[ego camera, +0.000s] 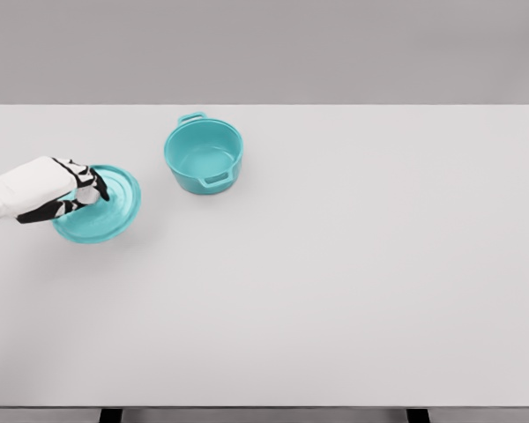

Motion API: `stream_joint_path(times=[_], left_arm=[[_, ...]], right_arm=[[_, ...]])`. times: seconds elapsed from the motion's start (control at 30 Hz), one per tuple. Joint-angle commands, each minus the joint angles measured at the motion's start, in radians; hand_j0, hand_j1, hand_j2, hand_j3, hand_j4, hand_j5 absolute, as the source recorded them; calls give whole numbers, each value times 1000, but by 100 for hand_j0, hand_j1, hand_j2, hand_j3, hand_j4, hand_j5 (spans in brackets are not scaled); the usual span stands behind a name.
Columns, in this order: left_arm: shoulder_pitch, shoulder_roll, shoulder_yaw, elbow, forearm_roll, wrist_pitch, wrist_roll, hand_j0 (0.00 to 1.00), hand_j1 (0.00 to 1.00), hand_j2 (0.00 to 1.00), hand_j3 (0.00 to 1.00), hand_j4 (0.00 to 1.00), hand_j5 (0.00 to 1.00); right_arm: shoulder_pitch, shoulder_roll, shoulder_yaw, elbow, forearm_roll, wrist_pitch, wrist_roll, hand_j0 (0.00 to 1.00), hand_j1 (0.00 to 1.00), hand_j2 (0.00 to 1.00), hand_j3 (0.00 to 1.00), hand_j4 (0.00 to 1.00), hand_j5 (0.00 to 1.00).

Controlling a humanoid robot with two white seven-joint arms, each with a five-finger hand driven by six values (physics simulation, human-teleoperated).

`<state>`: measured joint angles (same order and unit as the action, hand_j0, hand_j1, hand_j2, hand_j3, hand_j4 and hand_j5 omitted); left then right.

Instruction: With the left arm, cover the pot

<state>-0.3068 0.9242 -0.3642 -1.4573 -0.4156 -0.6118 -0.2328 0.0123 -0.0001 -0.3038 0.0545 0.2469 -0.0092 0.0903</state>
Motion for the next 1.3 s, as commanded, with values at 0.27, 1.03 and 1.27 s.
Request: stream_joint_path(times=[0.27,1.03,1.27], left_arm=[[-60,7,-4,-9,29,1,3,49,49,49,49,49,49],[-135,-116,-13,-2,17,1,1,48,48,48,48,48,48],[-158,-146,-39,3,14,1,0,48,48,48,48,48,48]], right_arm=[[0,0,0,-1,0,0,0,100,100,100,100,100,100],[0,0,0,1,0,0,0,100,100,100,100,100,100],[0,0,0,-1,0,0,0,100,100,100,100,100,100]])
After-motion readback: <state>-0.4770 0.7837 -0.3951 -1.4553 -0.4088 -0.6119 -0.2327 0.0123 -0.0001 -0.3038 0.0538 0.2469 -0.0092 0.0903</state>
